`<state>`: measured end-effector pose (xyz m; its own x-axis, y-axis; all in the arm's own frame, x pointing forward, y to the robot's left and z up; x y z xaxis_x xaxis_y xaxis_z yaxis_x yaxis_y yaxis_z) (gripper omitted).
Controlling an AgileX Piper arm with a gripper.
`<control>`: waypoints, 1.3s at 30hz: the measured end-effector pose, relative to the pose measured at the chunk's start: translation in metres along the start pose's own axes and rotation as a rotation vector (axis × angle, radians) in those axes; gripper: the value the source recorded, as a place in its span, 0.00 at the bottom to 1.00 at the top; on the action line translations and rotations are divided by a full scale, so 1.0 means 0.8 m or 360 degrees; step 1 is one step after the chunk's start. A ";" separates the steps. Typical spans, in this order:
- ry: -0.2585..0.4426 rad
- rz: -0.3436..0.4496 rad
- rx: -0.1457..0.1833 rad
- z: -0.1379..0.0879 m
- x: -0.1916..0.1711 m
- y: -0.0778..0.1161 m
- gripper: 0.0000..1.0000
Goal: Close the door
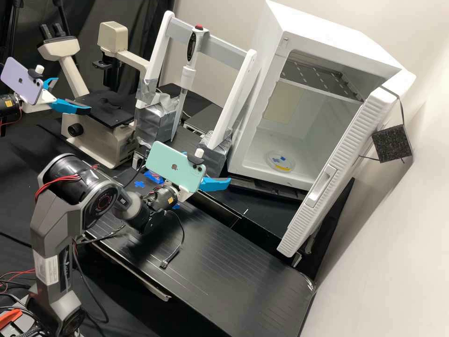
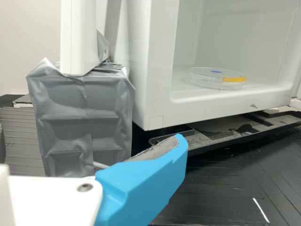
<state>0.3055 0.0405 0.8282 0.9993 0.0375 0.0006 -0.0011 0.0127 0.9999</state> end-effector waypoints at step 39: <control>0.0022 0.0921 0.0157 0.071 -0.153 0.182 1.00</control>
<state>0.1854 -0.0188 0.9743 0.8366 0.0237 0.5473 -0.5422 -0.1068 0.8334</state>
